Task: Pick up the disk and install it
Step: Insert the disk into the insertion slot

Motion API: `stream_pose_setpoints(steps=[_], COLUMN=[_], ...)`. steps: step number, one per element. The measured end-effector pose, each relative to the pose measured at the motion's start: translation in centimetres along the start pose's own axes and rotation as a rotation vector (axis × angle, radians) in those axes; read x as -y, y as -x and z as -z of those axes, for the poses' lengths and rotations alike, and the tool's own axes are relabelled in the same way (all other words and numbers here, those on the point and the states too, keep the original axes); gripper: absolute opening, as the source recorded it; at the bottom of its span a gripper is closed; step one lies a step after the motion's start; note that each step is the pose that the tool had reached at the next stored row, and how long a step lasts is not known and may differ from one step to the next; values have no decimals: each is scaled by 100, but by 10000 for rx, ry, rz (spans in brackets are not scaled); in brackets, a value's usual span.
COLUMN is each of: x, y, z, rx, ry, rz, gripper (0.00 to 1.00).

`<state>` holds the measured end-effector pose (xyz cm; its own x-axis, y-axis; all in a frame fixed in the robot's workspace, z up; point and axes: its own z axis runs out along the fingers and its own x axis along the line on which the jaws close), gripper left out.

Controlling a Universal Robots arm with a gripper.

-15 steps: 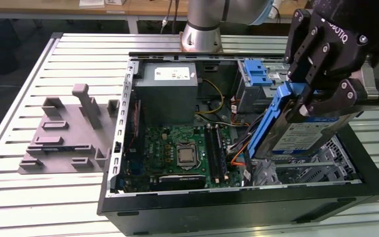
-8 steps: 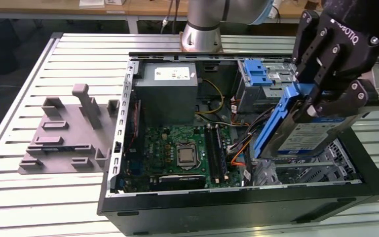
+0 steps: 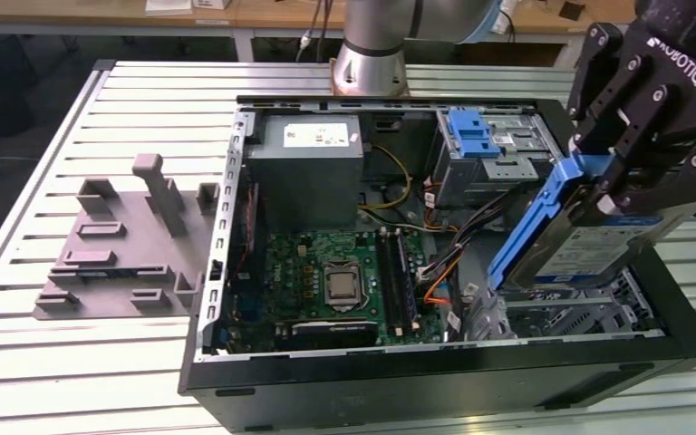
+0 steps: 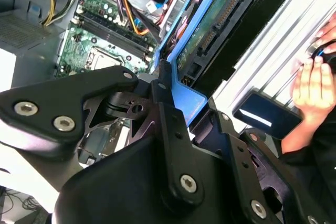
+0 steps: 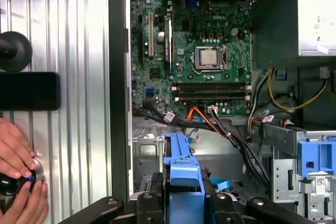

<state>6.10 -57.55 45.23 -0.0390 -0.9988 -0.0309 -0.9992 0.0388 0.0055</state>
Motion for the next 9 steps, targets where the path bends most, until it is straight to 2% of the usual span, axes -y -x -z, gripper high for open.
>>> stream_pose_setpoints(steps=[9], x=[64], y=[1], z=[-37], rx=[2], ry=[0], rz=[0], gripper=[36])
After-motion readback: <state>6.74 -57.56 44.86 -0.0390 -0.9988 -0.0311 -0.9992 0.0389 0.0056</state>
